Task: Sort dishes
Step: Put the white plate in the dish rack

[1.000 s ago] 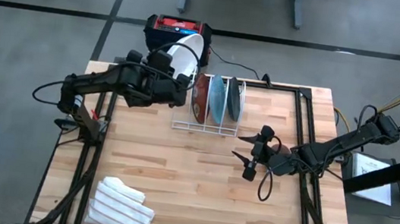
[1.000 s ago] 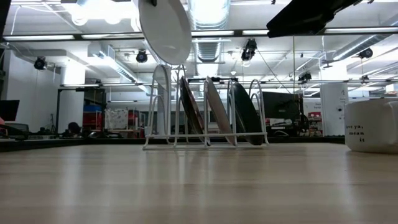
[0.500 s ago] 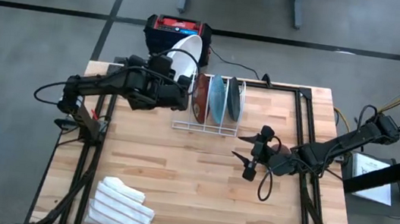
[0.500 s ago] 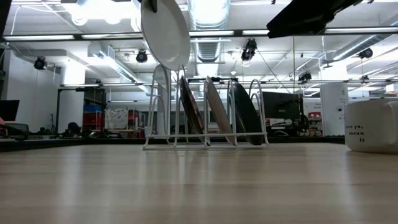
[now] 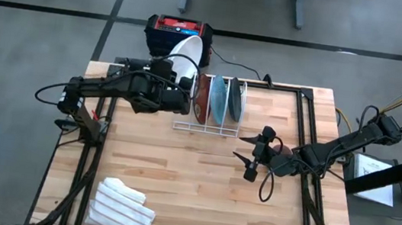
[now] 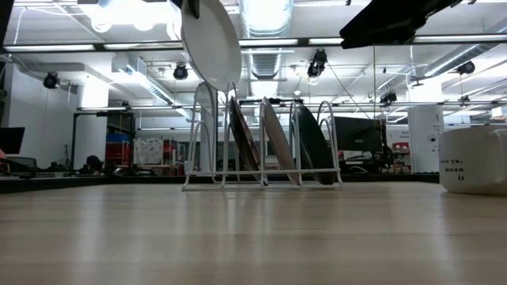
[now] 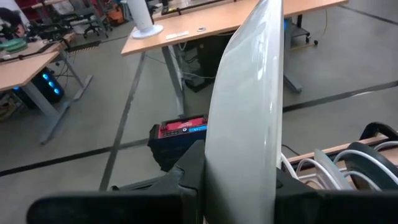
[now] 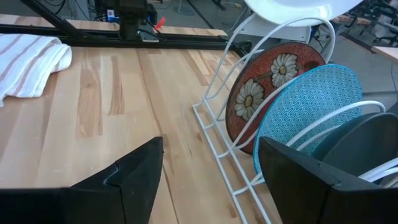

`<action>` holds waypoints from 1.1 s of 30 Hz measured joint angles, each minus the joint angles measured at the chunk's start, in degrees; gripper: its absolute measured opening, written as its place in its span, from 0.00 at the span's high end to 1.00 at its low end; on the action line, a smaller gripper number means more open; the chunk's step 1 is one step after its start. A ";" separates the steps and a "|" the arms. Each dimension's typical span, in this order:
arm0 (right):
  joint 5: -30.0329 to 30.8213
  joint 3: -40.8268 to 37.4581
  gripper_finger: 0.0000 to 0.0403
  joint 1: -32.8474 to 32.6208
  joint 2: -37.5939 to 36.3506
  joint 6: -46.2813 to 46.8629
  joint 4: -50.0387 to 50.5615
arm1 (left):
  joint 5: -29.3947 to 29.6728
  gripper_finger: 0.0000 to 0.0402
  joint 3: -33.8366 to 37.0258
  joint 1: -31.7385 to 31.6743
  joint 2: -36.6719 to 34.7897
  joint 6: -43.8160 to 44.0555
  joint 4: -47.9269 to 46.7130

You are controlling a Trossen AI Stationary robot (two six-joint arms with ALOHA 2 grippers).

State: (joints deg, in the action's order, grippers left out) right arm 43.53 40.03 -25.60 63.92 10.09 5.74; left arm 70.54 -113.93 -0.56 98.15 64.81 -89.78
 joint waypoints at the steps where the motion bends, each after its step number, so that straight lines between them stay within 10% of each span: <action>1: 0.00 0.00 0.37 0.01 0.00 0.00 0.00 | 0.04 0.89 0.11 0.00 0.00 0.36 -0.02; 33: 0.01 0.00 0.38 0.02 0.02 0.50 -0.15 | 5.18 0.89 1.16 -0.08 3.69 4.72 0.55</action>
State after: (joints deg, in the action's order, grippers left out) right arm 43.54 40.03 -25.58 63.94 10.59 5.59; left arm 75.73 -112.77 -0.64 101.84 69.54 -89.24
